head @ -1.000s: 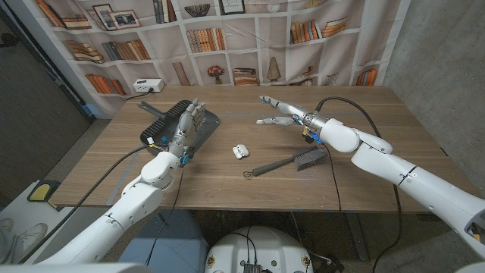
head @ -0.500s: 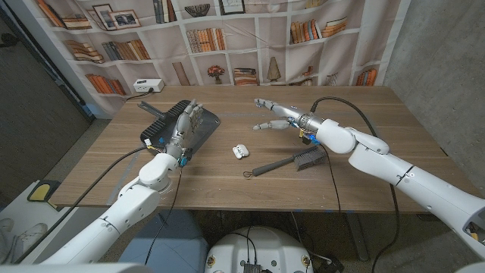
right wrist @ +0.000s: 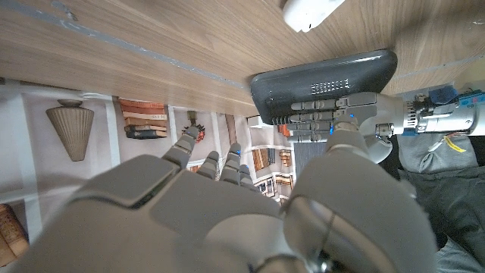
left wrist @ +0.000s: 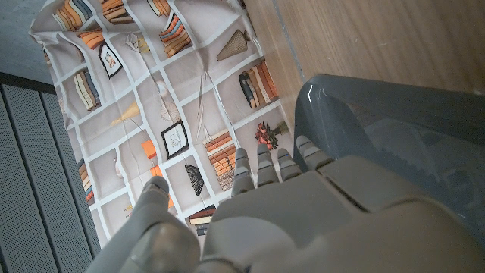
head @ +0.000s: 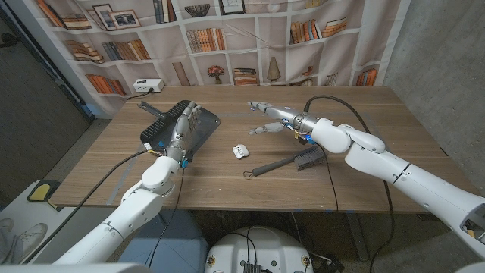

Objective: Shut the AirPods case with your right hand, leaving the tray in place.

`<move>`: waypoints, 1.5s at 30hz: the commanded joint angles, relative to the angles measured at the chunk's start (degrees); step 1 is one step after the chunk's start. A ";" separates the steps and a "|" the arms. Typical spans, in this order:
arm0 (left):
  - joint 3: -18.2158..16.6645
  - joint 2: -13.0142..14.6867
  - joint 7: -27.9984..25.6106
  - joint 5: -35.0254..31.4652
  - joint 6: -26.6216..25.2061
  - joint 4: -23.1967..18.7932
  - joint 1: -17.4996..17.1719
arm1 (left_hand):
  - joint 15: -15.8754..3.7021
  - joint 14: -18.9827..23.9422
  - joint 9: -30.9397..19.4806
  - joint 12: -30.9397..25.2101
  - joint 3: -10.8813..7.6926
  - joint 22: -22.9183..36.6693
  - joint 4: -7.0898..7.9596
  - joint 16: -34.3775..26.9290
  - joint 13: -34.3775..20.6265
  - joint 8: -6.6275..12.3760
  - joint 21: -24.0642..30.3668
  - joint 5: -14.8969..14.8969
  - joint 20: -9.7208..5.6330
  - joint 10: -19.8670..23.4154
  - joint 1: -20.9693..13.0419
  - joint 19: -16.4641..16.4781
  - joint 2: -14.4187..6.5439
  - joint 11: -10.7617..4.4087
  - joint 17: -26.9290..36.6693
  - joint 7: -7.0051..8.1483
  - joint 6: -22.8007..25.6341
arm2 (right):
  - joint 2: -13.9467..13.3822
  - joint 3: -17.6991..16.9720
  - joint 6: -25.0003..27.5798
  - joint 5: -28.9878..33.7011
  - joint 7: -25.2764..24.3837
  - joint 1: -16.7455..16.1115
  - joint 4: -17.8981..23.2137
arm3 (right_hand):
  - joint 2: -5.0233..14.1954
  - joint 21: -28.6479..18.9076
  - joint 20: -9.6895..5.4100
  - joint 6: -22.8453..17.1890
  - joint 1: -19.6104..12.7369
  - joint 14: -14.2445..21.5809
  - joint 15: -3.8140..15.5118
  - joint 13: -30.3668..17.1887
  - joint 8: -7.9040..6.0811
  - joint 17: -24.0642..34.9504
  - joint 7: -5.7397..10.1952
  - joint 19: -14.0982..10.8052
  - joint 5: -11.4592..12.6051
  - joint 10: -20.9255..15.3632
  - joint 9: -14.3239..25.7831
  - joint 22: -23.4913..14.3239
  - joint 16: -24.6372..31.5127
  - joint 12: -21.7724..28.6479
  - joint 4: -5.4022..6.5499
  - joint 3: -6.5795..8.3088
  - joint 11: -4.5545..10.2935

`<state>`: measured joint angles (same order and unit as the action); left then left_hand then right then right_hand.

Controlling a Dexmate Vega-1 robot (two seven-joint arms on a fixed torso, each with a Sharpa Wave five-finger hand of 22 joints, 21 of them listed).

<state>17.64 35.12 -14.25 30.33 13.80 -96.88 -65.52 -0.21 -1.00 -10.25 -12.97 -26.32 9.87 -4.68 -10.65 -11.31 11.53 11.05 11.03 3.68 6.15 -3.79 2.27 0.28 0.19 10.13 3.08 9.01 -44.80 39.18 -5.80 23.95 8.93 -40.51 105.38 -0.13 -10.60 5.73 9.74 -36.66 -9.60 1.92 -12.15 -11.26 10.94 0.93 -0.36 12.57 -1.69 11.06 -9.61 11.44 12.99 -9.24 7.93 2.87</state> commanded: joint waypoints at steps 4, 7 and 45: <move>0.37 -4.78 -4.15 -4.39 7.15 4.16 -0.12 | -1.05 3.19 -0.18 -1.61 -1.21 0.13 -2.22 -0.64 -0.17 1.05 0.58 -0.20 -0.36 4.46 -3.24 2.13 -0.96 -1.09 -0.06 0.34 5.53 | 0.79 2.29 0.74 4.21 5.33 2.93 0.93 | -0.81 0.27 0.23 10.26 -1.61 -1.82 1.24 -0.75 1.46 0.24 -1.41 1.67 0.48 3.42 0.28 -0.03 -0.08 -0.70 0.33 0.32 -0.18; 0.28 -4.31 -3.58 -3.88 6.16 3.92 -0.15 | -1.03 3.17 -0.18 -1.43 -1.36 0.12 -2.47 -0.50 -0.16 0.79 0.49 -0.27 -0.41 4.20 -3.61 2.10 -1.08 -0.76 -0.07 0.37 5.28 | 0.98 2.63 0.85 4.75 6.14 3.36 0.80 | -0.91 0.30 0.36 9.94 -1.77 -2.39 1.14 -0.82 1.01 0.26 -1.43 1.93 0.51 3.41 0.31 -0.04 -0.28 -0.60 0.35 0.31 0.05; -0.74 -1.93 -2.68 -4.38 4.52 1.04 -2.26 | 0.13 0.76 -0.23 -0.21 1.45 0.17 -3.53 0.39 -0.24 -0.86 -0.41 -0.39 0.38 2.47 -2.49 -0.10 3.89 -0.22 0.17 0.15 1.76 | 2.40 5.91 -0.12 13.31 8.68 5.98 -1.22 | -0.16 0.12 0.91 15.31 -5.89 -5.03 -0.16 -1.27 0.78 0.33 -2.79 3.44 1.24 4.92 0.50 -0.05 -0.46 -0.32 0.02 1.66 -0.98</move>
<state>16.80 32.95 -17.42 26.65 18.04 -96.33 -67.58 -0.01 0.33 -10.25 -13.48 -25.25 9.87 -8.21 -10.41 -11.31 10.75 10.79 10.36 4.06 9.19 -6.25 2.81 3.45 -0.20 10.01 3.18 11.13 -42.39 44.55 -5.63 34.96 18.37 -34.47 104.46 -0.20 -10.36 6.45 9.84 -41.71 -9.60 1.92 -13.23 -10.39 11.07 -1.28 3.02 13.58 3.02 11.34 -9.62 10.78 12.31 -9.18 9.13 2.47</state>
